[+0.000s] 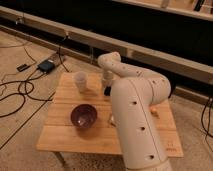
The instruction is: Place the eraser on the white sponge
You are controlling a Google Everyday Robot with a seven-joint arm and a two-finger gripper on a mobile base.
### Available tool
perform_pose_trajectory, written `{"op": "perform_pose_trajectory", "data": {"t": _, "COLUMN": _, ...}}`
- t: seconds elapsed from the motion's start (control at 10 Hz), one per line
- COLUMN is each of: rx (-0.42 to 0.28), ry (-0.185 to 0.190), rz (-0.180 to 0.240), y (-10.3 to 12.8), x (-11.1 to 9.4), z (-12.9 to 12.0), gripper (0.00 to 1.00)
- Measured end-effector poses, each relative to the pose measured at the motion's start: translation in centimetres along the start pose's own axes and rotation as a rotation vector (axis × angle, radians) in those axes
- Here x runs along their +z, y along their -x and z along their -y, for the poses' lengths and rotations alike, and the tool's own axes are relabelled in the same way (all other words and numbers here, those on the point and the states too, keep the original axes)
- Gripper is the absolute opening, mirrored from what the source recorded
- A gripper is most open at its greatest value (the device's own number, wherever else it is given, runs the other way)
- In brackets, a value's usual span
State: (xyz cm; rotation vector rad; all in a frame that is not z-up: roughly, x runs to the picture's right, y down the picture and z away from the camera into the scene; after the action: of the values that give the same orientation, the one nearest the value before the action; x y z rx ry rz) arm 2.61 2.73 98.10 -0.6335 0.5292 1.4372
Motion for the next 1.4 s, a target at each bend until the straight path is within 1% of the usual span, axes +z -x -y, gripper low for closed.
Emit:
{"op": "perform_pose_trajectory", "data": {"t": 0.2, "rx": 0.010, "ry": 0.007, "rz": 0.022, "y": 1.2, "x": -0.1, "z": 0.3, "gripper": 0.65}}
{"op": "perform_pose_trajectory", "data": {"t": 0.4, "rx": 0.023, "ry": 0.006, "rz": 0.044, "y": 2.2, "x": -0.1, "z": 0.8, "gripper": 0.65}}
{"op": "perform_pose_trajectory", "data": {"t": 0.6, "rx": 0.028, "ry": -0.009, "rz": 0.055, "y": 2.7, "x": 0.1, "z": 1.1, "gripper": 0.65}}
{"op": "perform_pose_trajectory", "data": {"t": 0.8, "rx": 0.027, "ry": -0.026, "rz": 0.057, "y": 2.9, "x": 0.5, "z": 0.9, "gripper": 0.65}}
{"op": "perform_pose_trajectory", "data": {"t": 0.9, "rx": 0.022, "ry": -0.035, "rz": 0.057, "y": 3.0, "x": 0.6, "z": 0.6, "gripper": 0.60}}
{"op": "perform_pose_trajectory", "data": {"t": 1.0, "rx": 0.020, "ry": -0.043, "rz": 0.054, "y": 3.0, "x": 0.8, "z": 0.5, "gripper": 0.52}}
{"op": "perform_pose_trajectory", "data": {"t": 1.1, "rx": 0.024, "ry": -0.049, "rz": 0.047, "y": 2.9, "x": 0.9, "z": 0.4, "gripper": 0.40}}
{"op": "perform_pose_trajectory", "data": {"t": 1.3, "rx": 0.041, "ry": -0.035, "rz": 0.032, "y": 2.5, "x": 0.9, "z": 0.2, "gripper": 0.20}}
{"op": "perform_pose_trajectory", "data": {"t": 1.4, "rx": 0.049, "ry": -0.027, "rz": 0.020, "y": 2.1, "x": 0.9, "z": 0.1, "gripper": 0.08}}
